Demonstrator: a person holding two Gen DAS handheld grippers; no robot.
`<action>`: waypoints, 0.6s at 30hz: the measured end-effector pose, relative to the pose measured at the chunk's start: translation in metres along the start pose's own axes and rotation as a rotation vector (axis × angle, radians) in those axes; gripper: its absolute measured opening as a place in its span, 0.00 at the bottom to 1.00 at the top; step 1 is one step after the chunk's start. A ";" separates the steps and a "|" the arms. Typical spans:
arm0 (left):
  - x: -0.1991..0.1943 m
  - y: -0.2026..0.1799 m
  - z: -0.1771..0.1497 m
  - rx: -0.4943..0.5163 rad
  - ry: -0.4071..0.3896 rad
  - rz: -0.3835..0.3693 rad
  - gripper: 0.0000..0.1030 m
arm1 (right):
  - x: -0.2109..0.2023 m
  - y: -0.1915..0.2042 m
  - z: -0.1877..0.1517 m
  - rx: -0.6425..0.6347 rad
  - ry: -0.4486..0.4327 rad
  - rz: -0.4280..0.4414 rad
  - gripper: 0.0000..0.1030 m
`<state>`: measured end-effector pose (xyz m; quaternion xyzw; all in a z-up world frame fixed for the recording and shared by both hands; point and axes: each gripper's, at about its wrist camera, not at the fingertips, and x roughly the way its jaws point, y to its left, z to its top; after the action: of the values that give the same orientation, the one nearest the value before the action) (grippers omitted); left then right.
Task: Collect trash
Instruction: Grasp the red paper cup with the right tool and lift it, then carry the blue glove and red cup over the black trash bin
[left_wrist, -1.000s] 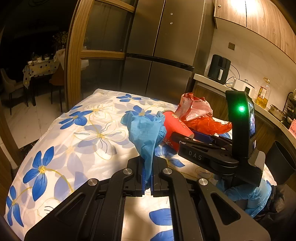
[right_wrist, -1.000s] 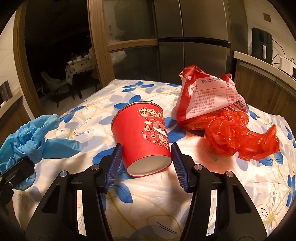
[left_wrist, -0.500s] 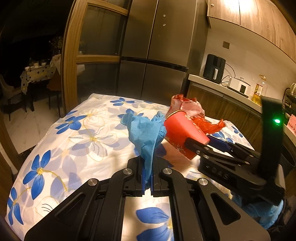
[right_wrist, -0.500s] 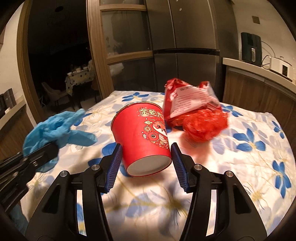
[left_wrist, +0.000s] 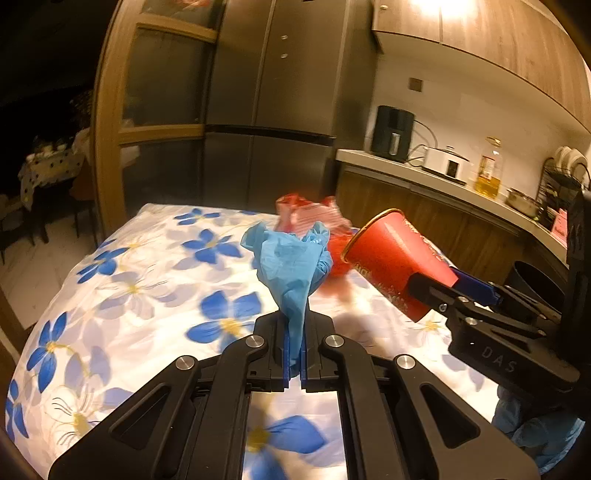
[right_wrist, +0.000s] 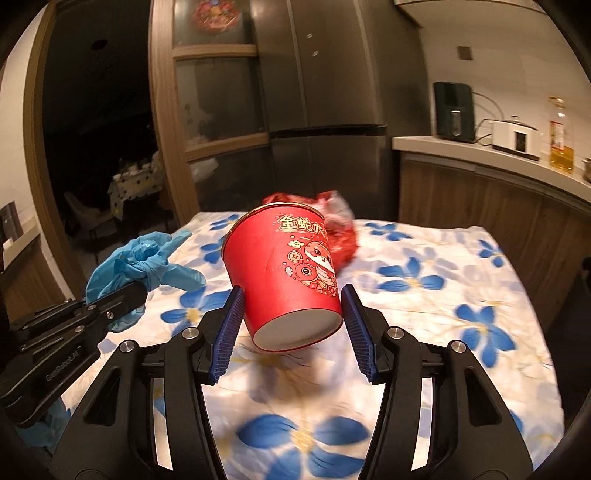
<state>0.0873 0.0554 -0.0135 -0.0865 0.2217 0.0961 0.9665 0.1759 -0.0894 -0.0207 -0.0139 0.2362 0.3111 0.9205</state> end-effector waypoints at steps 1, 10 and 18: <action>0.000 -0.006 0.000 0.009 -0.002 -0.008 0.03 | -0.005 -0.004 -0.001 0.005 -0.006 -0.009 0.52; 0.007 -0.069 0.005 0.093 -0.007 -0.096 0.03 | -0.050 -0.059 -0.009 0.077 -0.057 -0.113 0.52; 0.019 -0.134 0.011 0.177 -0.019 -0.204 0.03 | -0.085 -0.115 -0.017 0.153 -0.102 -0.239 0.52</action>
<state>0.1386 -0.0688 0.0039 -0.0221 0.2105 -0.0216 0.9771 0.1764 -0.2333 -0.0118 0.0443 0.2088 0.1809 0.9601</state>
